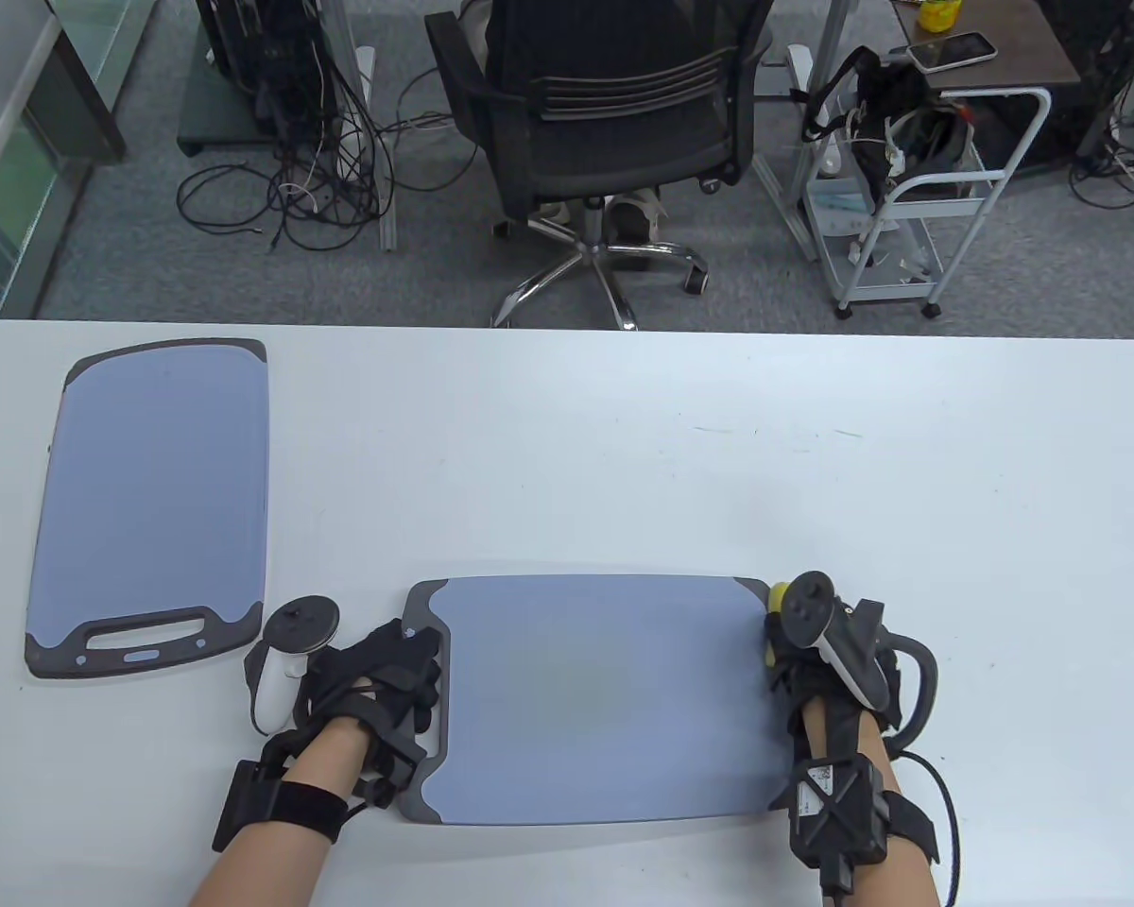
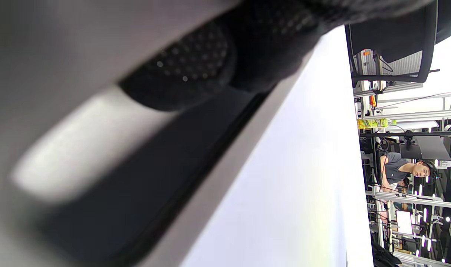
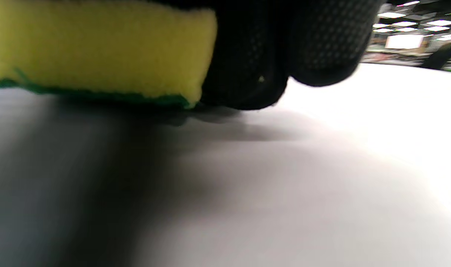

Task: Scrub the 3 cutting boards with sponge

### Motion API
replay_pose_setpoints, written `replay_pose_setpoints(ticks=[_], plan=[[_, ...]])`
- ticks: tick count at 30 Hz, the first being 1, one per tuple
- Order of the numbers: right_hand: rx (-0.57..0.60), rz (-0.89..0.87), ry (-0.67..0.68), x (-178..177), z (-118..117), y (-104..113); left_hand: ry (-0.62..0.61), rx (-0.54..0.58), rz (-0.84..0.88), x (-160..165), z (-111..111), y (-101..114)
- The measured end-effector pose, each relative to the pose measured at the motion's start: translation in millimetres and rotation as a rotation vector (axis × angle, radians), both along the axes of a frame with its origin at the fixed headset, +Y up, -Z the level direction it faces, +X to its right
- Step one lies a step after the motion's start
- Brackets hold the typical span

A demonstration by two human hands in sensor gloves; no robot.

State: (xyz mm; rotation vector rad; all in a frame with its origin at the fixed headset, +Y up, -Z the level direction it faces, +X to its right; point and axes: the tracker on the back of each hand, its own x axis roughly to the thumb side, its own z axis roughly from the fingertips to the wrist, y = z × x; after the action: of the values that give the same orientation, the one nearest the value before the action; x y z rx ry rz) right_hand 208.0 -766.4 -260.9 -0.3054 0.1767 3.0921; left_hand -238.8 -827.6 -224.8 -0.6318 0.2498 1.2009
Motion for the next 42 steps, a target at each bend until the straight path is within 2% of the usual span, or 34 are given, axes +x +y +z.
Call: replay_pose_setpoints(ticks=[1, 3, 4, 6, 8, 9, 10, 12, 16, 17, 19, 21, 22, 24, 25, 27, 28, 29, 30, 34, 35, 37, 41, 42], plan=[[0.026, 0.017, 0.066, -28.9, -1.6, 2.4, 0.001, -0.001, 0.002, 0.1, -0.2, -0.1], [0.024, 0.006, 0.307, -98.3, 0.3, 6.2, 0.001, 0.003, -0.005, 0.4, 0.6, 0.4], [0.030, 0.008, 0.368, -125.1, 4.7, 7.7, 0.001, 0.003, -0.005, 0.1, 0.6, 0.2], [0.038, 0.022, 0.626, -209.4, 26.4, 11.9, 0.003, -0.002, -0.001, -0.2, 0.7, 0.2], [0.076, 0.044, 0.762, -257.8, 46.6, 13.7, 0.008, -0.006, 0.005, -0.9, 0.7, 0.3], [0.085, 0.049, 0.799, -270.0, 51.3, 14.0, 0.007, -0.011, 0.018, -1.7, 0.7, 0.1], [0.095, 0.074, 0.774, -272.1, 52.0, 13.6, 0.014, -0.016, 0.027, -2.8, 0.9, -0.1], [0.074, 0.088, 0.740, -253.2, 46.6, 14.0, 0.014, -0.019, 0.032, -3.2, 0.7, -0.4], [0.058, 0.138, 0.441, -140.1, 29.1, 8.3, 0.012, -0.019, 0.026, -3.4, 0.1, -0.6], [0.043, 0.142, 0.335, -99.7, 27.4, 5.9, 0.012, -0.019, 0.025, -3.4, 0.0, -0.5], [0.014, 0.145, 0.122, -28.2, 29.3, 0.9, 0.013, -0.014, 0.013, -3.1, -0.1, -0.3], [-0.008, 0.143, -0.028, 20.7, 36.1, -2.3, 0.008, -0.013, 0.008, -3.0, -1.1, -0.6], [-0.033, 0.085, -0.091, 37.8, 39.5, -3.9, 0.003, -0.012, 0.007, -2.6, -1.5, -0.6], [-0.005, 0.013, -0.061, 29.5, 38.3, -3.2, 0.000, -0.007, -0.004, -2.3, -2.1, -0.5], [-0.012, 0.030, -0.015, 16.4, 36.4, -2.1, 0.001, -0.008, -0.003, -2.3, -2.1, -0.5], [0.016, 0.104, 0.160, -40.4, 32.9, 1.6, 0.001, -0.011, 0.002, -2.2, -2.0, -0.4], [0.006, 0.065, 0.331, -79.2, 32.5, 3.6, 0.001, -0.010, 0.001, -2.0, -2.0, -0.4], [0.035, 0.048, 0.387, -107.0, 36.9, 6.0, 0.002, -0.011, 0.000, -2.1, -2.0, -0.4], [0.043, 0.016, 0.527, -153.5, 44.8, 8.7, 0.000, -0.011, 0.005, -2.1, -2.0, -0.3], [0.083, 0.044, 0.839, -261.4, 80.7, 12.0, 0.000, -0.014, 0.014, -2.1, -1.8, -0.3], [0.109, 0.055, 0.832, -268.0, 83.6, 11.8, 0.003, -0.014, 0.015, -2.4, -1.5, -0.3], [0.106, 0.117, 0.819, -258.2, 81.6, 12.0, 0.006, -0.020, 0.026, -2.9, -1.3, -0.5], [0.081, 0.086, 0.575, -162.7, 63.5, 6.5, 0.008, -0.015, 0.017, -2.4, -0.8, 0.2], [0.071, 0.071, 0.460, -119.7, 61.1, 3.9, 0.009, -0.010, 0.008, -2.1, -0.7, 0.4]])
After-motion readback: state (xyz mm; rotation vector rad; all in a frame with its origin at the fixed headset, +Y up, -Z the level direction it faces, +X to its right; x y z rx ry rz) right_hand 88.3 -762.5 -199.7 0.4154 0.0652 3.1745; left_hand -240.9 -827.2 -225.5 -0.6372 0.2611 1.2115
